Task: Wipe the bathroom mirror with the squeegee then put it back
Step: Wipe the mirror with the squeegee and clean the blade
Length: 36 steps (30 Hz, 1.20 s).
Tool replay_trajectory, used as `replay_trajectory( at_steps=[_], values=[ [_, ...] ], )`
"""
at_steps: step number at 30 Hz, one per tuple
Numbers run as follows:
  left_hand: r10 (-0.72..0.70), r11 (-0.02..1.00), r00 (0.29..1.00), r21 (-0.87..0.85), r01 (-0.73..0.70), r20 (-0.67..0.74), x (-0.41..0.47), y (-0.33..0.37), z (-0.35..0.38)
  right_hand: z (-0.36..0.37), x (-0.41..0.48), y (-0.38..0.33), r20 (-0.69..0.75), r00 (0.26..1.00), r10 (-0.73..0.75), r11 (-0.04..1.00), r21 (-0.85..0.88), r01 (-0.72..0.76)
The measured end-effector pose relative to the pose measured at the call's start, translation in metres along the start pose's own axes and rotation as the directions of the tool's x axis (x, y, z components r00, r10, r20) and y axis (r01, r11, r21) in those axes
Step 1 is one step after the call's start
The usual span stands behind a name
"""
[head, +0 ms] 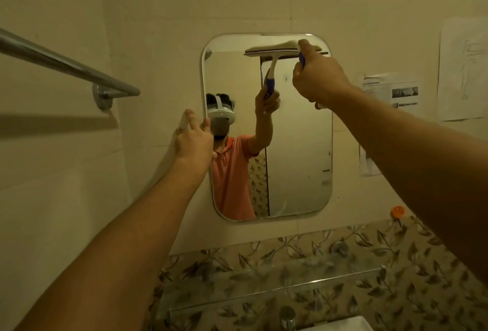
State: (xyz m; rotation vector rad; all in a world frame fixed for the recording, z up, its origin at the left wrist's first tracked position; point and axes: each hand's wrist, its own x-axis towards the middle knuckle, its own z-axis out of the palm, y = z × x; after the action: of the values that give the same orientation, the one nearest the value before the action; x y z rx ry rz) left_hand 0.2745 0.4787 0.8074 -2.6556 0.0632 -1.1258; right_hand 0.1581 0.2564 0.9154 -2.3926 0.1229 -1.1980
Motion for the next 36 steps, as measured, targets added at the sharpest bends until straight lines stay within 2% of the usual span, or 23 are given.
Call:
replay_trajectory(
  at_steps=[8,18,29,36],
  values=[
    [0.019,0.998,0.999,0.066,-0.016,-0.035,-0.002,-0.002,0.002,0.013,-0.032,0.010,0.070,0.997,0.026,1.000,-0.017,-0.025],
    [0.017,0.999,1.000,0.040,-0.016,-0.020,-0.003,0.000,0.001,0.085,-0.124,0.054,0.065,0.997,0.041,0.999,-0.033,-0.039],
    [0.017,0.999,1.000,0.048,-0.017,-0.003,-0.002,0.000,0.002,0.148,-0.232,0.108,0.161,0.971,0.174,0.985,-0.014,-0.174],
    [0.018,0.999,1.000,0.051,-0.018,-0.008,-0.002,0.001,0.003,0.178,-0.277,0.117,0.235,0.938,0.255,0.964,0.018,-0.267]
  ],
)
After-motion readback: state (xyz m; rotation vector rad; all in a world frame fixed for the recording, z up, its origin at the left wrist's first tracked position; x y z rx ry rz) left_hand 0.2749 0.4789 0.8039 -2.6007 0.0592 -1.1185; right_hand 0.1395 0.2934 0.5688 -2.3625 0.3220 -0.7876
